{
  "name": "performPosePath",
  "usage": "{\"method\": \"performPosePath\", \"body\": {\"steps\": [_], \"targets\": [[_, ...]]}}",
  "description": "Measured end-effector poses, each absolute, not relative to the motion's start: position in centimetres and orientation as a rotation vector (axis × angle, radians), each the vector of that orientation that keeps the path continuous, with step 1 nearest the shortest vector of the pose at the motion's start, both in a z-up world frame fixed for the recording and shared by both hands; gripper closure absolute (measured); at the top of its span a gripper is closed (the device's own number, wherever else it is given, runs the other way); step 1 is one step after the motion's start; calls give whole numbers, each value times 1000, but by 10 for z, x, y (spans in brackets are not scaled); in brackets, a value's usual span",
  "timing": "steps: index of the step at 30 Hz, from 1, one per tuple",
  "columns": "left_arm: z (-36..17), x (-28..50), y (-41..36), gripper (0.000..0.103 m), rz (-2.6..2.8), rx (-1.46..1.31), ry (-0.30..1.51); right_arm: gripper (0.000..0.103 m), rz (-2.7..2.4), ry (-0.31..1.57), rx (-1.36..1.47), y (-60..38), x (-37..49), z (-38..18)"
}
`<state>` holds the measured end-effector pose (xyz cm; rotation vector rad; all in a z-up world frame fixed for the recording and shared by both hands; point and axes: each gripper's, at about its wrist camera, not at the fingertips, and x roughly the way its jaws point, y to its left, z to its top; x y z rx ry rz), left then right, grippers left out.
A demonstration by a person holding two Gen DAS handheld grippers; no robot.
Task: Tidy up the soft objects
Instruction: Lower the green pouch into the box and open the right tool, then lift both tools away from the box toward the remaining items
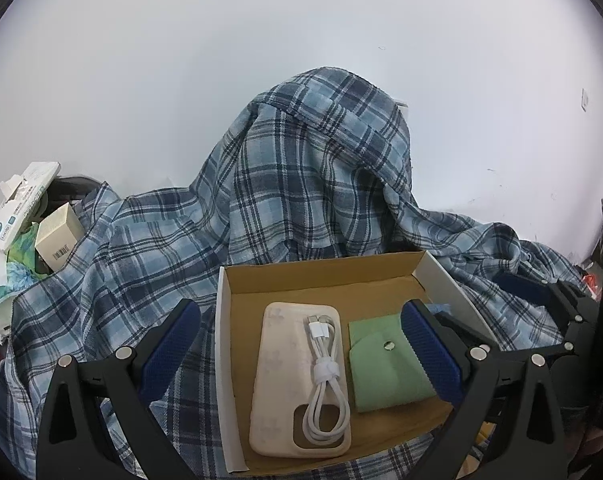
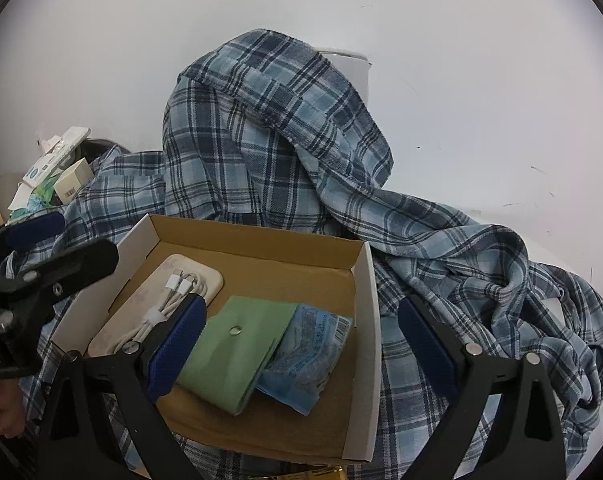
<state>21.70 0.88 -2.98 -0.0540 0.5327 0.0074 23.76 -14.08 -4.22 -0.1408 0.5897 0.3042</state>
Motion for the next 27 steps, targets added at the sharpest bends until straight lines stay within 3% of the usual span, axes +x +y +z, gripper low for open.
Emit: {"method": "performPosePath", "body": {"steps": [7, 15, 18, 27], "targets": [[0, 204, 11, 1, -9, -81, 462, 7, 291, 577, -105, -150, 240, -33], [44, 157, 10, 1, -49, -77, 350, 7, 276, 450, -29, -172, 207, 21], [50, 133, 8, 1, -65, -87, 306, 1, 273, 392, -31, -176, 184, 38], [48, 70, 8, 0, -73, -65, 229, 1, 263, 310, -30, -184, 118, 44]]}}
